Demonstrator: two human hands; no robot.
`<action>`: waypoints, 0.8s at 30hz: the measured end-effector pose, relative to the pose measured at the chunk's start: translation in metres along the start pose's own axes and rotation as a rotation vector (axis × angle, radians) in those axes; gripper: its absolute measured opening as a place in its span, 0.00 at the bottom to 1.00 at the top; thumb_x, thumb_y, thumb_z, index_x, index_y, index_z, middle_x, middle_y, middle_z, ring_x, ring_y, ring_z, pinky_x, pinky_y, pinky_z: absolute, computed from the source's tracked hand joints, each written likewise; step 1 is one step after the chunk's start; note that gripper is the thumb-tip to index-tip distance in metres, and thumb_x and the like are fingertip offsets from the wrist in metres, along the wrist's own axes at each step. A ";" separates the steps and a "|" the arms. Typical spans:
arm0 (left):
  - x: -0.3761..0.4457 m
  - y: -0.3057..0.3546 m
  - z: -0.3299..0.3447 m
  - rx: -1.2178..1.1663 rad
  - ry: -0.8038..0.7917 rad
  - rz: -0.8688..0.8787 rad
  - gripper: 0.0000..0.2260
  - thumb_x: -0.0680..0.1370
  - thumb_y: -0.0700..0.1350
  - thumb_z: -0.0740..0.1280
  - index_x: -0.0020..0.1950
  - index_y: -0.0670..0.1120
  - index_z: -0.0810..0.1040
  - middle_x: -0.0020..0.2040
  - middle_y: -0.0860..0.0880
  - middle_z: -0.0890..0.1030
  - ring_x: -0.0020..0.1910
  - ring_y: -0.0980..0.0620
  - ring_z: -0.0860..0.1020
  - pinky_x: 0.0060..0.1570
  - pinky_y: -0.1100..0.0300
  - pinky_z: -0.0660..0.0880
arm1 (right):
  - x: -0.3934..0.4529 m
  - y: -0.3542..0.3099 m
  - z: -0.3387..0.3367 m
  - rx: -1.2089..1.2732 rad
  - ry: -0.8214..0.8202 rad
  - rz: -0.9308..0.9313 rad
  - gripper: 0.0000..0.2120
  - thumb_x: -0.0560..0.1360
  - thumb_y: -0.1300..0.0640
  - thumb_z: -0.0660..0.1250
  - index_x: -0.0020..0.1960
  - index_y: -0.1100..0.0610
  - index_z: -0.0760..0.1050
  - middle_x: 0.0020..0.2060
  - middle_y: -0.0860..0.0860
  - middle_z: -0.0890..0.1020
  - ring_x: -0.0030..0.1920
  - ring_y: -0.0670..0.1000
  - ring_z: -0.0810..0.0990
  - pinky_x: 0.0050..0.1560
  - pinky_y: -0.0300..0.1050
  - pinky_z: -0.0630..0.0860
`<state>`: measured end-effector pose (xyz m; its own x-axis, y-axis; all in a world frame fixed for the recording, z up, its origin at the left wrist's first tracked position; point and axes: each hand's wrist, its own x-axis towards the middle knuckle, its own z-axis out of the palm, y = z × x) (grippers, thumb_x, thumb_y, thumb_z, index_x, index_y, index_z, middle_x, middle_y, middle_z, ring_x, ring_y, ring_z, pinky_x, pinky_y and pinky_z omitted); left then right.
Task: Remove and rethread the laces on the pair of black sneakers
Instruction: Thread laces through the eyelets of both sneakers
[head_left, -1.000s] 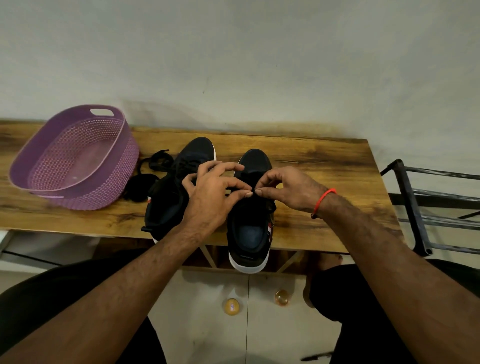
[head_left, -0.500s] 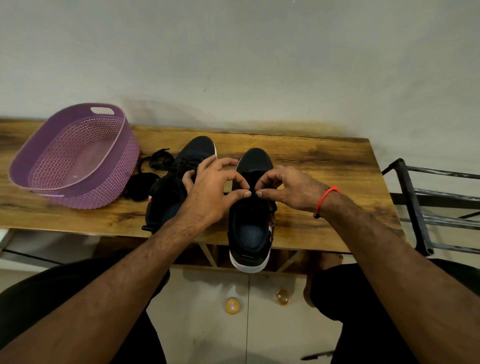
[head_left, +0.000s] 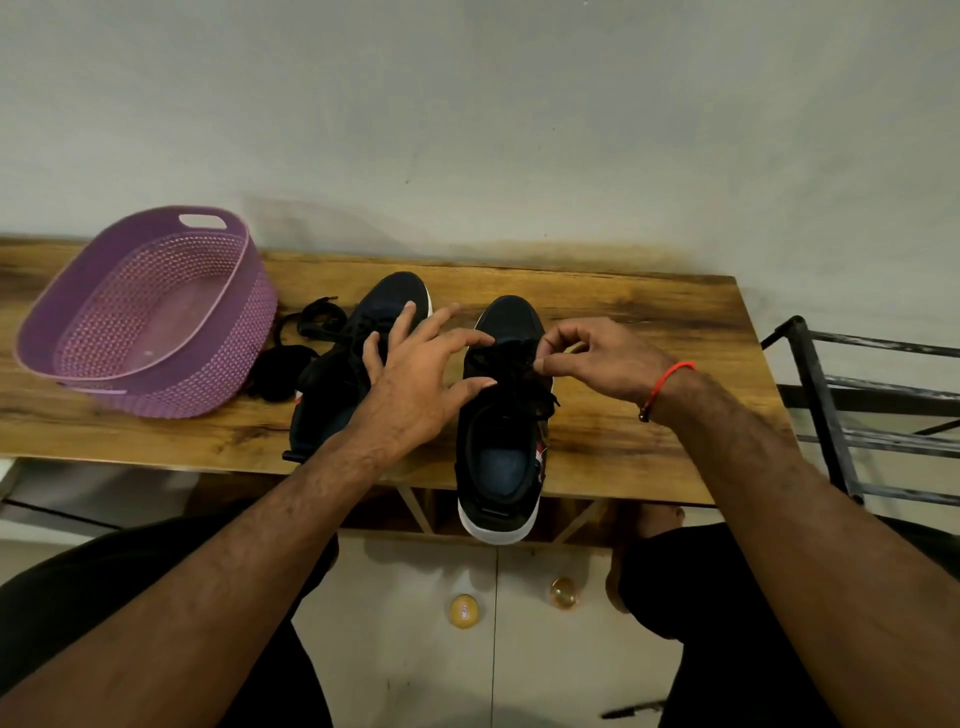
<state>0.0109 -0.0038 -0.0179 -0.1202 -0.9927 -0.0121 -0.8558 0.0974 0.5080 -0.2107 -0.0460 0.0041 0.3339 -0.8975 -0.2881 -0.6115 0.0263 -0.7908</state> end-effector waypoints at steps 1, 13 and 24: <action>0.000 0.001 0.000 -0.005 -0.011 -0.005 0.19 0.76 0.59 0.70 0.67 0.66 0.74 0.80 0.59 0.59 0.81 0.49 0.44 0.75 0.36 0.40 | 0.000 0.001 -0.002 -0.001 0.015 0.016 0.03 0.77 0.58 0.71 0.44 0.52 0.80 0.46 0.48 0.83 0.48 0.44 0.79 0.44 0.38 0.71; -0.001 0.002 0.003 -0.065 0.100 0.002 0.11 0.83 0.51 0.63 0.63 0.62 0.80 0.75 0.59 0.68 0.78 0.51 0.53 0.75 0.48 0.44 | 0.007 0.011 0.001 -0.156 0.314 0.094 0.05 0.77 0.52 0.70 0.44 0.46 0.75 0.47 0.42 0.78 0.55 0.48 0.77 0.51 0.43 0.74; -0.001 0.002 0.004 0.148 0.105 0.134 0.07 0.77 0.55 0.71 0.55 0.63 0.83 0.80 0.54 0.62 0.80 0.43 0.50 0.72 0.33 0.51 | -0.021 -0.018 0.021 -0.680 0.036 -0.117 0.12 0.73 0.34 0.67 0.44 0.42 0.77 0.70 0.43 0.67 0.74 0.53 0.53 0.68 0.61 0.54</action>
<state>0.0070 -0.0023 -0.0203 -0.1917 -0.9713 0.1406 -0.9013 0.2310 0.3666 -0.1918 -0.0183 0.0136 0.4077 -0.8923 -0.1940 -0.8912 -0.3425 -0.2974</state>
